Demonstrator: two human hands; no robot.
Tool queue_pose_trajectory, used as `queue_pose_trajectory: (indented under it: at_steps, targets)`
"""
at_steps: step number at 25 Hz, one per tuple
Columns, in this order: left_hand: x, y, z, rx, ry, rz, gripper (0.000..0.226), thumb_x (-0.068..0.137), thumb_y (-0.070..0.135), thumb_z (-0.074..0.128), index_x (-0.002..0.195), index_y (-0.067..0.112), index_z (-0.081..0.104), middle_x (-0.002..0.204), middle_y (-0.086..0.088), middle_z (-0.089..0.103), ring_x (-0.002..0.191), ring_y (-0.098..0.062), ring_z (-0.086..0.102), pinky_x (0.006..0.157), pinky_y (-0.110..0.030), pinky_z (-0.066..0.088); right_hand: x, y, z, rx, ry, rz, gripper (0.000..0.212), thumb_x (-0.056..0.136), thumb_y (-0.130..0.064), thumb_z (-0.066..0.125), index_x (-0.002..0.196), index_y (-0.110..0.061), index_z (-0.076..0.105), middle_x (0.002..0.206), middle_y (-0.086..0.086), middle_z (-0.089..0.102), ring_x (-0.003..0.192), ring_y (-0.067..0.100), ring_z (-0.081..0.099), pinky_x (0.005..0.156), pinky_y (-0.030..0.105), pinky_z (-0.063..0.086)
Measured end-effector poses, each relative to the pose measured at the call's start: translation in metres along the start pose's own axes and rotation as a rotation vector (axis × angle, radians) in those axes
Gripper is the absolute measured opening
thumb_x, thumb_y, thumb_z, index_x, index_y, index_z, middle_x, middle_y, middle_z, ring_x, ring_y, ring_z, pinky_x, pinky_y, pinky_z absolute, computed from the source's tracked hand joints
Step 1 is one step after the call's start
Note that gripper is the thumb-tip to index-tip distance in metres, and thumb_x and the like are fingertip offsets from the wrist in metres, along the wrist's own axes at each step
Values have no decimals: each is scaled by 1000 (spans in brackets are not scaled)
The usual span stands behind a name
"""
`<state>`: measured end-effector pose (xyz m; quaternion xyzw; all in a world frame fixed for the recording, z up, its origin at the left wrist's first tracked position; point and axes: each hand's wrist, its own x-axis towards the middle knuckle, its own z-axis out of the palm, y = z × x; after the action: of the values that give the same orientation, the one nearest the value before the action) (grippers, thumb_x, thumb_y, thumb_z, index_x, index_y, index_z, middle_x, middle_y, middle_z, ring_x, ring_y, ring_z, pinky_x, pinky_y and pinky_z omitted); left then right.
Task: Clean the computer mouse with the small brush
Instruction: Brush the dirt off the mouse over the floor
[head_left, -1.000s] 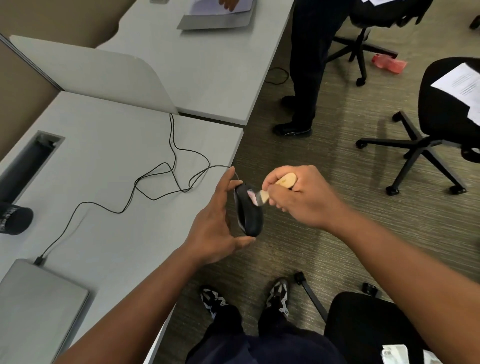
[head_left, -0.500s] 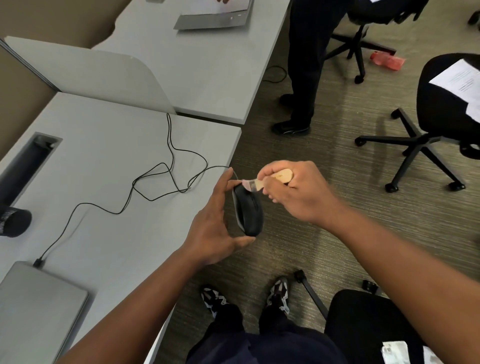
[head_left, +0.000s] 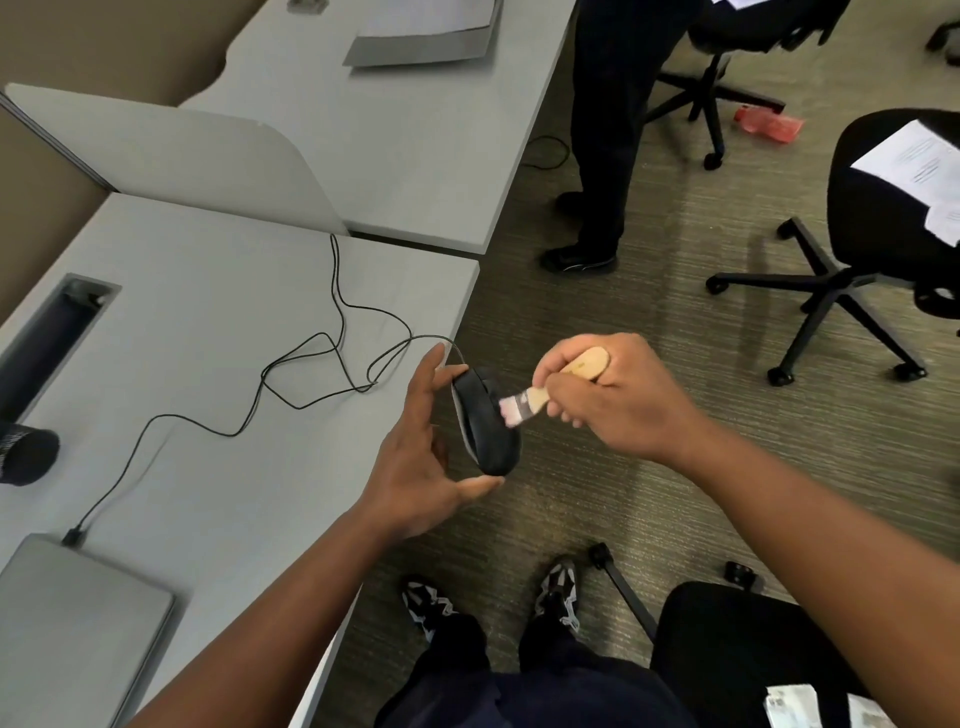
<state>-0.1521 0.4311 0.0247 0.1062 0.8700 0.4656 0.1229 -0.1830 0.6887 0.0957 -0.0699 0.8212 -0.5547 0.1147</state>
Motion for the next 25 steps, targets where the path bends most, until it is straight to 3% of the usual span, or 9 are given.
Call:
queue_pose_trajectory:
  at_steps: [3,6,9,11,15,20,25]
  targets:
    - [1,-3,-2,-3,8,32,149,61,31,106,172,44,6,162,41,29,82,-5,70,55,-15,53,15,1,-11,215,102,64,13,100,-16,66,99,-19,78,84,10,80,72,19,75,65,33,63]
    - [4,-4,-1,16,23,82,144,61,37,106,173,30,15,165,46,17,83,-16,66,61,-15,50,25,0,-11,272,14,112,12,103,-12,65,107,-13,76,91,15,79,78,19,73,73,31,63]
    - [4,-4,-1,-2,41,103,142,62,37,105,173,26,17,163,48,17,72,-15,68,54,-13,52,21,1,-15,262,-59,137,14,101,-8,65,100,-13,78,84,12,80,75,19,73,68,27,62]
    - [4,-5,0,-10,50,104,143,63,32,106,173,27,15,163,46,21,68,-15,68,52,-12,51,17,1,-21,230,-92,152,16,98,-7,65,96,-13,79,82,12,80,73,19,73,67,28,62]
    - [4,-5,0,-5,18,116,141,62,29,106,173,24,19,160,51,18,85,-2,71,58,-7,50,24,-5,-22,255,-35,91,13,100,-10,67,102,-16,78,89,15,80,78,20,73,73,35,64]
    - [6,-4,-1,-10,59,112,140,62,25,108,172,20,21,159,53,17,63,-17,66,50,-16,52,17,-1,-20,220,-117,146,15,98,-7,66,97,-14,80,85,14,80,75,21,74,69,31,63]
    - [9,-7,-1,2,84,100,137,61,32,108,171,25,26,160,53,15,88,-6,67,60,-11,52,17,-2,-15,260,9,106,13,102,-11,65,104,-15,78,91,16,79,79,19,74,75,34,65]
